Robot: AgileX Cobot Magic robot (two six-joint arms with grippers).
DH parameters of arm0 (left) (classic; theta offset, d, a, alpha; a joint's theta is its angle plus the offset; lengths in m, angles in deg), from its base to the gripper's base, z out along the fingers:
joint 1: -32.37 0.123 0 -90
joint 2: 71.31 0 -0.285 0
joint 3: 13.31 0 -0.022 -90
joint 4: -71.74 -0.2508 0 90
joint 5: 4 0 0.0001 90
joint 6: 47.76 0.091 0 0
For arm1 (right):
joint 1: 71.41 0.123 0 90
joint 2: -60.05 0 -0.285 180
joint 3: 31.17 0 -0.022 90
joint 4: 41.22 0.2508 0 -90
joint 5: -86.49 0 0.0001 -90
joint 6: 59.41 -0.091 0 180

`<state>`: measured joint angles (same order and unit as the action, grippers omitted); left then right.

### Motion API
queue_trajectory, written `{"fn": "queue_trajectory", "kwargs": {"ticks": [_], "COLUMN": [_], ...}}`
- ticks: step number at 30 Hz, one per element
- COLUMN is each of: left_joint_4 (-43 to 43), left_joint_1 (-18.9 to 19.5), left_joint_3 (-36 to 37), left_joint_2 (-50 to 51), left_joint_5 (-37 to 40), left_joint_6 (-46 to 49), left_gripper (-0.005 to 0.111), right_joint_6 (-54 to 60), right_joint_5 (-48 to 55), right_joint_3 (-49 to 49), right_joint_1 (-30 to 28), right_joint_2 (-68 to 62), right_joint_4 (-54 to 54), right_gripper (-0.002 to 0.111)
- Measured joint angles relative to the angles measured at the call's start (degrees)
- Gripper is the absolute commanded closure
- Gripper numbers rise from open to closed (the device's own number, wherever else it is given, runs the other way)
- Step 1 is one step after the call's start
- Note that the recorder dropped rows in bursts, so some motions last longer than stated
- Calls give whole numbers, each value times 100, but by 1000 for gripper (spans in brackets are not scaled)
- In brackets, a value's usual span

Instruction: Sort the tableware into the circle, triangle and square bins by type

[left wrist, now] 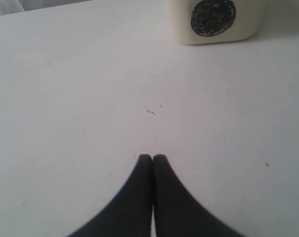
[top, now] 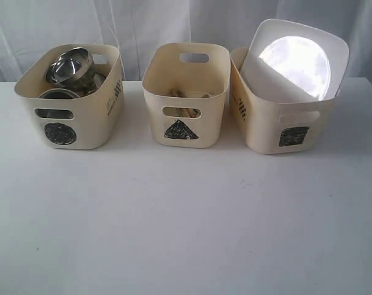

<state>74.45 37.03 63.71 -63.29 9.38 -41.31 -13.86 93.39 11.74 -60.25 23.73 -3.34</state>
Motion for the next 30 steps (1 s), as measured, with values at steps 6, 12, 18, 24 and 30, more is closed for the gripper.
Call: {"fn": "queue_trajectory", "kwargs": {"ticks": [6, 12, 18, 24, 30], "left_joint_4": [0, 0, 0, 0, 0], "left_joint_1": [0, 0, 0, 0, 0], "left_joint_3": [0, 0, 0, 0, 0], "left_joint_2": [0, 0, 0, 0, 0], "left_joint_5": [0, 0, 0, 0, -10], "left_joint_6": [0, 0, 0, 0, 0], "left_gripper": [107, 107, 107, 107, 107], "right_joint_6": [298, 167, -2741, -3572, -3732], "right_joint_5": [-22, -611, -1900, -813, 1200], "right_joint_3": [800, 1609, 3003, 3386, 3427], "right_joint_1": [-15, -15, -120, -255, -431], "right_joint_2": [1696, 2291, 2637, 2817, 2817], "right_joint_4": [-44, -294, -2490, -2796, -2942], "right_gripper": [108, 108, 108, 108, 108]}}
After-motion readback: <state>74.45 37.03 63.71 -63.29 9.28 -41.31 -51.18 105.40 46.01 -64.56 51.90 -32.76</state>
